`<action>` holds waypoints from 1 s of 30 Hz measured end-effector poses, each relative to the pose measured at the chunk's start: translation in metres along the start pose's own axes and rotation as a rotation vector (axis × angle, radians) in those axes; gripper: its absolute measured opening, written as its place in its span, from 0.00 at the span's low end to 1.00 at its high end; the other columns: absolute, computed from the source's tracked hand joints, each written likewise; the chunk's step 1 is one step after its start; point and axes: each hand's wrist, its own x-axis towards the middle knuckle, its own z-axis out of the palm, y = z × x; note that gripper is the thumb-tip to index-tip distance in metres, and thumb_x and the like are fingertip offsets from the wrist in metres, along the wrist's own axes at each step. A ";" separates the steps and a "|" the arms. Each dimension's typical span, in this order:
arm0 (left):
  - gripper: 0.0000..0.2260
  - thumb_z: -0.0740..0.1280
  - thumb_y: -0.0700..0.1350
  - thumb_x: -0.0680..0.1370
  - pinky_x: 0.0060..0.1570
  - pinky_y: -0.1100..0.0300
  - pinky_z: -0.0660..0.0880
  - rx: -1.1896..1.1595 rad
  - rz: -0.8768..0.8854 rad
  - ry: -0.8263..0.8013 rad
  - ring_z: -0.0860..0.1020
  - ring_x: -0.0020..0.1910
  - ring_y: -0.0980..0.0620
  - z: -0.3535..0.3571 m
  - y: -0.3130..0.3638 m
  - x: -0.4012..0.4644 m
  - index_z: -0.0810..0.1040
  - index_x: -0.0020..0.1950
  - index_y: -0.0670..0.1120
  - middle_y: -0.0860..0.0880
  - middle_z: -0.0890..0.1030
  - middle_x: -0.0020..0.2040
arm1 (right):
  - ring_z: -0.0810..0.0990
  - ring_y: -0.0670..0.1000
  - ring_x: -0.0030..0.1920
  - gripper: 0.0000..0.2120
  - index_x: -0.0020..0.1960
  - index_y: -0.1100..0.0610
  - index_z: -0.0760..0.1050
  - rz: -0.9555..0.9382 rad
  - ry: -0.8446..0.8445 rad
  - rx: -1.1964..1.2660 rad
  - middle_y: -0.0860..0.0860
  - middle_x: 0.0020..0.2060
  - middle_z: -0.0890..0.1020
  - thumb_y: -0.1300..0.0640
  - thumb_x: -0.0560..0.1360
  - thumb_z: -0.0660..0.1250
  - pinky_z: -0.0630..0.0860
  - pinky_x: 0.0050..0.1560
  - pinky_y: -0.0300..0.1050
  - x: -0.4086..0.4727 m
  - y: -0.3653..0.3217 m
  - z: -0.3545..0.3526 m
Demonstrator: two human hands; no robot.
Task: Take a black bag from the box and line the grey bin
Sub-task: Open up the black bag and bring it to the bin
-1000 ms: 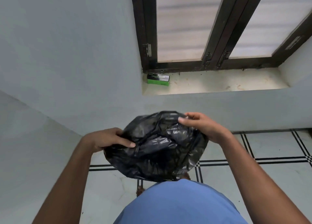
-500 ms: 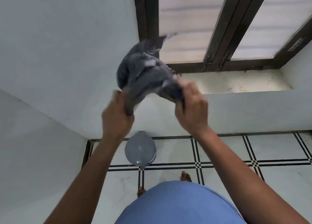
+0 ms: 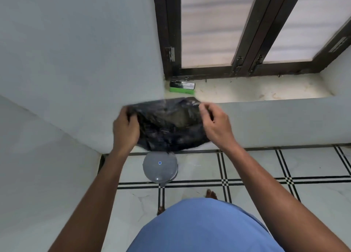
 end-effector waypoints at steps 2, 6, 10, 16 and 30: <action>0.21 0.62 0.36 0.82 0.56 0.62 0.74 -0.009 0.284 0.225 0.81 0.57 0.52 -0.005 0.010 -0.007 0.73 0.75 0.49 0.49 0.84 0.65 | 0.80 0.49 0.51 0.15 0.71 0.58 0.80 -0.267 0.288 -0.009 0.53 0.55 0.82 0.53 0.91 0.62 0.78 0.50 0.42 -0.002 -0.013 -0.003; 0.17 0.61 0.51 0.88 0.54 0.51 0.78 0.519 0.258 -0.207 0.82 0.57 0.41 0.010 -0.017 -0.002 0.74 0.75 0.47 0.42 0.83 0.65 | 0.82 0.58 0.51 0.17 0.76 0.50 0.77 -0.300 -0.040 -0.391 0.57 0.60 0.81 0.49 0.90 0.60 0.79 0.46 0.50 -0.009 0.011 0.016; 0.17 0.65 0.56 0.83 0.56 0.54 0.76 1.048 -0.209 -1.147 0.81 0.56 0.44 0.016 -0.054 -0.005 0.82 0.60 0.45 0.43 0.84 0.61 | 0.84 0.61 0.60 0.19 0.71 0.56 0.82 0.337 -1.228 -0.834 0.57 0.66 0.84 0.47 0.87 0.66 0.84 0.50 0.51 -0.027 0.035 0.015; 0.13 0.59 0.49 0.86 0.51 0.51 0.74 0.528 -0.151 -0.464 0.80 0.51 0.43 0.008 -0.056 0.005 0.81 0.57 0.44 0.41 0.85 0.57 | 0.85 0.56 0.56 0.14 0.56 0.54 0.86 0.325 -0.730 -0.359 0.50 0.51 0.88 0.45 0.86 0.68 0.80 0.56 0.50 -0.015 0.043 0.004; 0.17 0.61 0.46 0.83 0.48 0.56 0.75 1.044 -0.256 -1.141 0.84 0.58 0.43 0.011 -0.097 -0.026 0.83 0.65 0.40 0.40 0.85 0.64 | 0.82 0.59 0.66 0.26 0.73 0.57 0.81 0.435 -1.382 -0.843 0.54 0.67 0.84 0.38 0.86 0.67 0.77 0.62 0.51 -0.049 0.053 0.016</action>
